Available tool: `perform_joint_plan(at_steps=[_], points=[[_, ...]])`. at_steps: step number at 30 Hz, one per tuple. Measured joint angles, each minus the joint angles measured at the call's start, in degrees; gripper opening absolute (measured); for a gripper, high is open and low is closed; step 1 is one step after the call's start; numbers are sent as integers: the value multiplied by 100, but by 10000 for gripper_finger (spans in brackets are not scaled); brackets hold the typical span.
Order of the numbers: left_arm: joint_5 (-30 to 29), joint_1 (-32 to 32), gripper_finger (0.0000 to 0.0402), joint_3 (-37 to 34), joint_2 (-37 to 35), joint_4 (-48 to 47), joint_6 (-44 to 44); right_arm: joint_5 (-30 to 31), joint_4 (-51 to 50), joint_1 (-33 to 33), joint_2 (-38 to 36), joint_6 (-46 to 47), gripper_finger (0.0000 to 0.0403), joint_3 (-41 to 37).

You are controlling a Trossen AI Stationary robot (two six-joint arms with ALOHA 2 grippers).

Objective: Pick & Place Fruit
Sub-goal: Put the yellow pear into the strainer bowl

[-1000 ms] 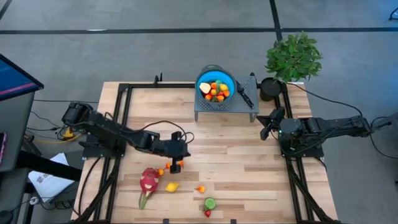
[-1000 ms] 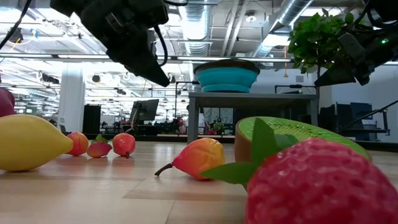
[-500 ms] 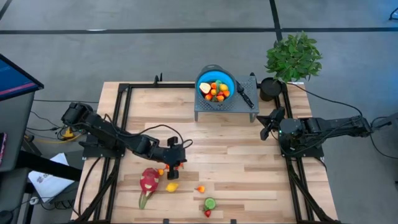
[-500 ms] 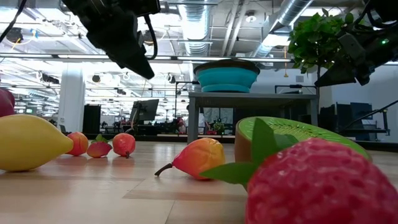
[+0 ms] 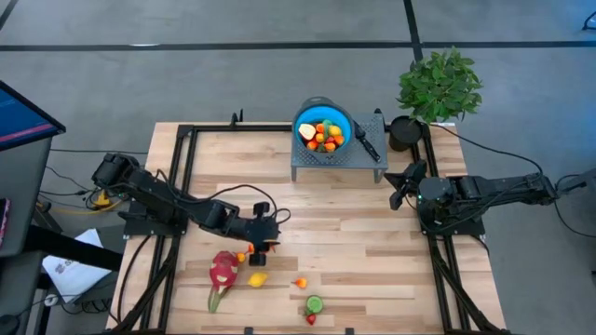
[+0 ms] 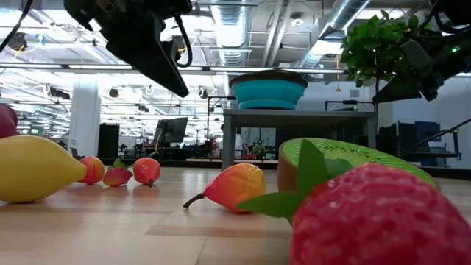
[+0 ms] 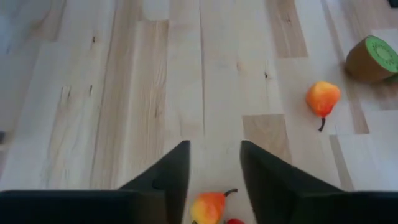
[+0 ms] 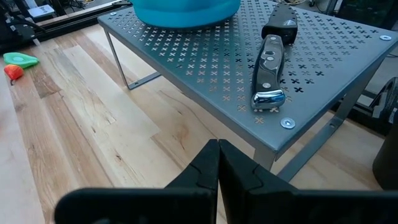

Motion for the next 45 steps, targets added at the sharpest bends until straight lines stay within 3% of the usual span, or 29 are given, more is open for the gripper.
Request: perform_joint_plan(at_steps=[6,9,15,27,45], points=[[17,0,227,0,0,0,-391,0,-4,0,0,-13,0,0],[311,2,267,0,0,0,-714,0,-14,1,0,-13,0,0],[803,0,313,-14,0,2,-842,0,-136,2,0,-7,0,0],[425,7,318,-900,0,288,-812,0,-129,1,1,0,0,0],[348,316,302,-1252,7,1086,-410,0,-128,2,0,1,0,0]])
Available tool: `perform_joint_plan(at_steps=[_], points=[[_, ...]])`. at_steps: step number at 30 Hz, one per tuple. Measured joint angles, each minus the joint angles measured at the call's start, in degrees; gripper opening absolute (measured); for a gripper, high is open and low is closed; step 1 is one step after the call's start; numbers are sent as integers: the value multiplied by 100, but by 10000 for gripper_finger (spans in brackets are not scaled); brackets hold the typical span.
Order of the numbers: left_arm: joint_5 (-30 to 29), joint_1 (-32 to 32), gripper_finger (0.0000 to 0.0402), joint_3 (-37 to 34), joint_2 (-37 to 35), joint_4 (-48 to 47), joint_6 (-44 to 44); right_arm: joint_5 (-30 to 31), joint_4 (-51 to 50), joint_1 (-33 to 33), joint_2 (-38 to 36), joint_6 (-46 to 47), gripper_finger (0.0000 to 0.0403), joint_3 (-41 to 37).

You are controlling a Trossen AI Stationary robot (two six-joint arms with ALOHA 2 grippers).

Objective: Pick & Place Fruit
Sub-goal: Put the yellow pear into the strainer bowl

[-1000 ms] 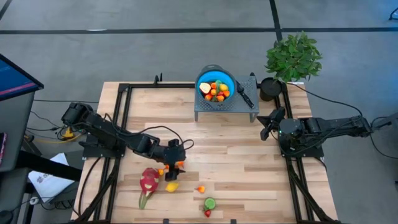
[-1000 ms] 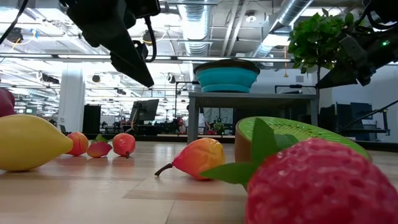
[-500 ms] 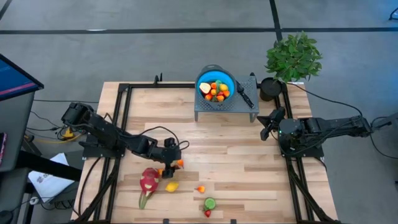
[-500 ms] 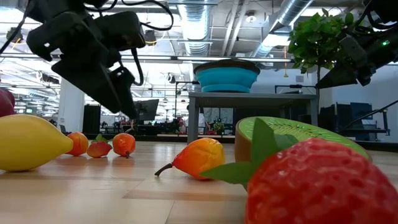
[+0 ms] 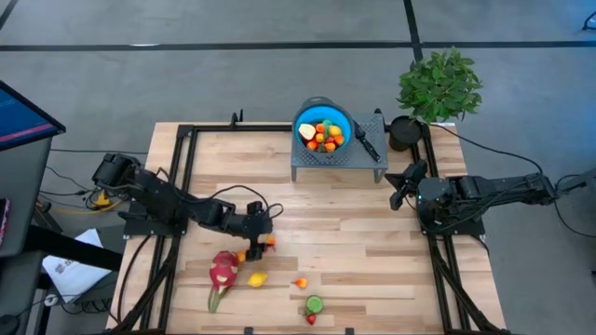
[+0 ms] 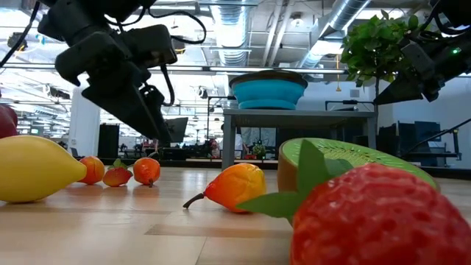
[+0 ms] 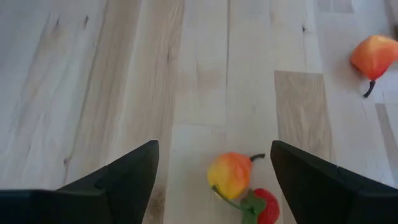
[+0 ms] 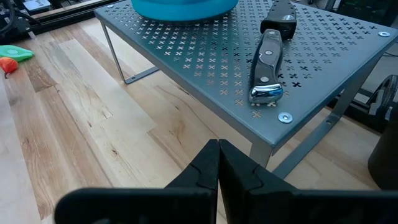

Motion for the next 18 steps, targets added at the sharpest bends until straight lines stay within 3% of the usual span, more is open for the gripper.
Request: perform_joint_plan(at_steps=[6,12,18], points=[[128,-15,302,4,434,346,9,0,-5,0,1,1,0,0],[651,-19,299,4,1010,859,6,0,-14,0,2,1,0,0],[758,-19,298,4,1034,828,5,0,-12,0,2,1,0,0]])
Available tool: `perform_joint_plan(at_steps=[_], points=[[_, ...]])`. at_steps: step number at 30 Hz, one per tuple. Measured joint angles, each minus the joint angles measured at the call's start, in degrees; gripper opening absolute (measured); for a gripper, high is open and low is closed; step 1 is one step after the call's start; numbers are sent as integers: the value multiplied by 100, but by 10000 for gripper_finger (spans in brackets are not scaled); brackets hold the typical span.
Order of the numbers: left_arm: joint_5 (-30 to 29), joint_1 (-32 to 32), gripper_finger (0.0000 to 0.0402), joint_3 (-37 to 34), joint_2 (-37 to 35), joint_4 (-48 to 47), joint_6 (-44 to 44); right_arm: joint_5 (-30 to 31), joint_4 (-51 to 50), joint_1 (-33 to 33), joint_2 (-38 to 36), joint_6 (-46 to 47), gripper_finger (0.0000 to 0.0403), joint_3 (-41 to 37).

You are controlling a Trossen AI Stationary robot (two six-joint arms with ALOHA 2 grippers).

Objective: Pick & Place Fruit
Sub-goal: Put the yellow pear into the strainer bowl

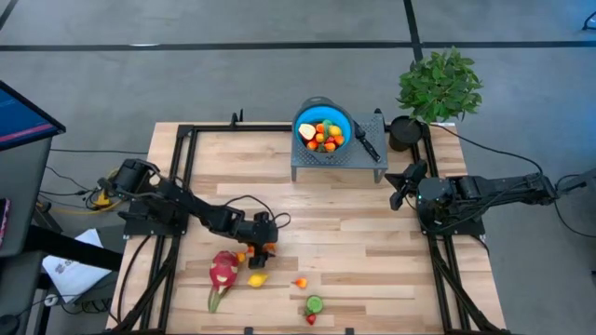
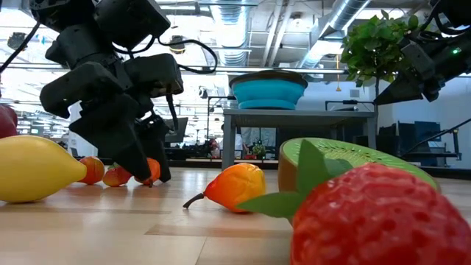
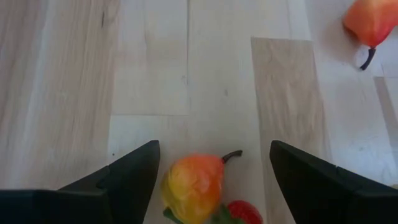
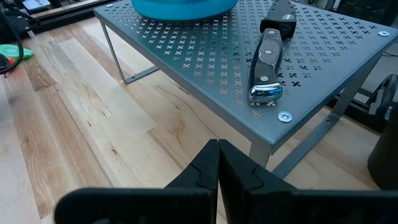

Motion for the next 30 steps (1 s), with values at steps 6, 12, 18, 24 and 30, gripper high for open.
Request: perform_joint_plan(at_steps=[6,12,18,24,30], points=[[-2,0,298,0,-6,-29,-1,0,0,0,0,0,0,0],[-7,40,298,11,-15,-172,17,0,0,0,-2,0,0,0],[17,144,297,11,-22,-204,17,0,2,0,-2,0,0,0],[0,177,272,11,-22,-263,17,0,2,0,-1,0,0,0],[-37,181,228,11,-22,-301,17,0,2,0,-1,0,0,0]])
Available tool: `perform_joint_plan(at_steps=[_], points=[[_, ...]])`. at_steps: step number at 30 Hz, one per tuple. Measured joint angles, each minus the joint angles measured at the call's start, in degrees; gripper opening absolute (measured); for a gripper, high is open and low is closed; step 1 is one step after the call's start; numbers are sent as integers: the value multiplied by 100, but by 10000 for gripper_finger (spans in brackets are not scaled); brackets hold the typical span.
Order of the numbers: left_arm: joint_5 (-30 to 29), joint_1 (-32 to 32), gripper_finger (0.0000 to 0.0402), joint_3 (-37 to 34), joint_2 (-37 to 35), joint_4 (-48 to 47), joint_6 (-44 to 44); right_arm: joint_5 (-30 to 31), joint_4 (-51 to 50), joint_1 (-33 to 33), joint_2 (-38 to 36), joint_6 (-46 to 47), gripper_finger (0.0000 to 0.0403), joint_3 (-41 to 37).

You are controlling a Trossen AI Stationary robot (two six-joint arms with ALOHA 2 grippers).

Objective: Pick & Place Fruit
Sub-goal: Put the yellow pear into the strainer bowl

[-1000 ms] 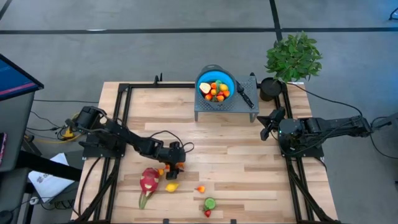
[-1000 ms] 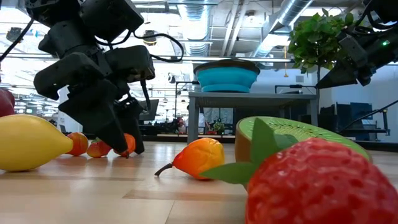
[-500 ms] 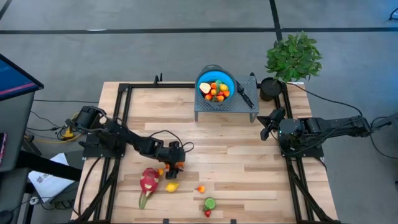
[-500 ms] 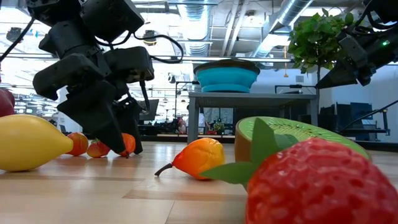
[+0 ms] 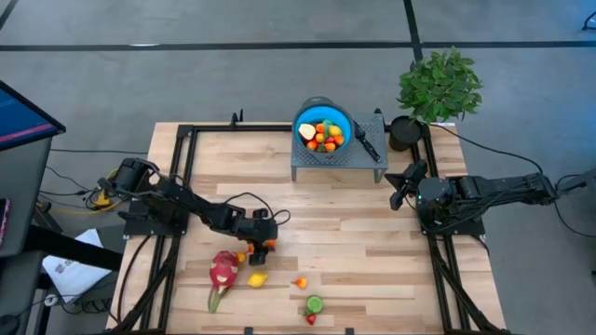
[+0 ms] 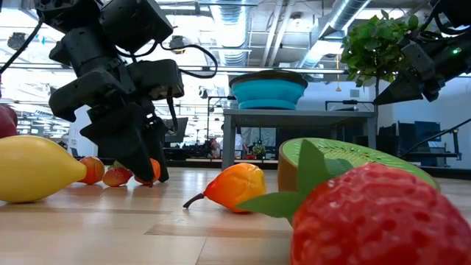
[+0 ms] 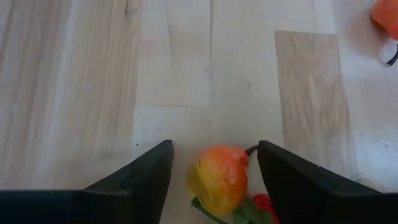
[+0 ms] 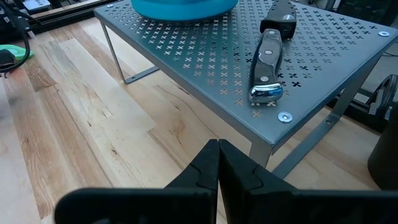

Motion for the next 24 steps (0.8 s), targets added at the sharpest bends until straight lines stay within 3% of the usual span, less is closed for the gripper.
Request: perform_joint_plan(at_steps=[16,24], points=[[-24,7,131,0,0,-86,-2,0,1,0,-2,0,0,0],[-24,7,118,-2,0,-93,-4,0,2,0,1,0,0,0]])
